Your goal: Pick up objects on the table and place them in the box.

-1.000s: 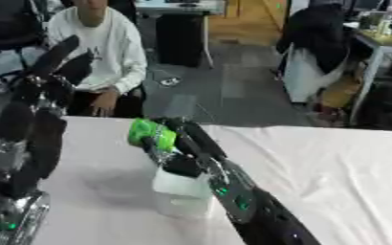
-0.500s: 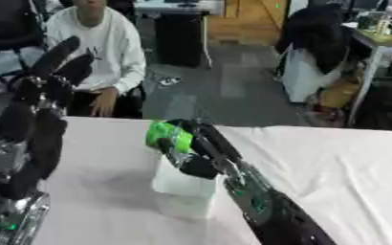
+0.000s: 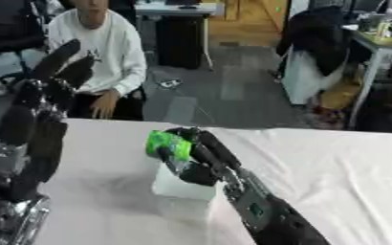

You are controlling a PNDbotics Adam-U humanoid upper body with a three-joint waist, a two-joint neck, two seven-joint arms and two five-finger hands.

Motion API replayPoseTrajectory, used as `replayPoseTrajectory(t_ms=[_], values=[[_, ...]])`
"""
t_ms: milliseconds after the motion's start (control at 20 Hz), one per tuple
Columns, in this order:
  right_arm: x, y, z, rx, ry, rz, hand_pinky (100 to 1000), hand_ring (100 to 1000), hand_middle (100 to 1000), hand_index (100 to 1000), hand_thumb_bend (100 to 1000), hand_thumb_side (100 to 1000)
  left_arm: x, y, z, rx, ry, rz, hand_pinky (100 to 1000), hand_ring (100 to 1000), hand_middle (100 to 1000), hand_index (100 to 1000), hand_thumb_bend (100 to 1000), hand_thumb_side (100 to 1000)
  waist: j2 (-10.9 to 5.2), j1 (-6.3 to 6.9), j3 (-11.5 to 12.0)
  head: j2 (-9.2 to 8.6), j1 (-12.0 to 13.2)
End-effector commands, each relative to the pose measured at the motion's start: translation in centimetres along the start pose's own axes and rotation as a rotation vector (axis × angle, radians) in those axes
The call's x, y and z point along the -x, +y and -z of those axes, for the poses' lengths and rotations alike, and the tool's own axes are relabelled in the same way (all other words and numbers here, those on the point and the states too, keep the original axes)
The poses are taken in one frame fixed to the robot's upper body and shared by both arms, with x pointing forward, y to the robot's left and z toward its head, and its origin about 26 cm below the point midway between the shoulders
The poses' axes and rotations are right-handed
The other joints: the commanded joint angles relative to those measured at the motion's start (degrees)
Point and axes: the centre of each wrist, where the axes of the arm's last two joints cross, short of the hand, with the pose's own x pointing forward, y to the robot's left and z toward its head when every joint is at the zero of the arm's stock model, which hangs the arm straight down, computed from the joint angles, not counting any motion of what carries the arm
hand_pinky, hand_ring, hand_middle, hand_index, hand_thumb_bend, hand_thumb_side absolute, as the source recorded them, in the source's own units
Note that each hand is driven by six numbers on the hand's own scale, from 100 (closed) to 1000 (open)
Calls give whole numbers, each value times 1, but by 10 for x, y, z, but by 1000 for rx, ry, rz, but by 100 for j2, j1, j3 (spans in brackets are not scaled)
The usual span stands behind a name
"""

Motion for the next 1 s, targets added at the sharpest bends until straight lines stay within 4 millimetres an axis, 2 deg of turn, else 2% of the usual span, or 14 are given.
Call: replayPoseTrajectory(t_ms=[50, 650, 1000], values=[[-1, -5, 3, 7, -16, -20, 100, 100, 100, 333, 100, 846, -5, 0, 7, 4, -33, -8, 974, 940, 1000, 985, 375, 969, -31, 1, 4, -73, -3], [19, 3, -11, -15, 43, -62, 100, 100, 100, 336, 100, 852, -5, 1, 6, 6, -26, -4, 973, 940, 1000, 985, 372, 971, -29, 11, -21, -107, 14], [31, 4, -6, -14, 66, -101, 100, 100, 100, 336, 100, 863, -7, -2, 10, 8, -45, -20, 974, 940, 1000, 985, 376, 966, 10, 20, 63, -186, -41]])
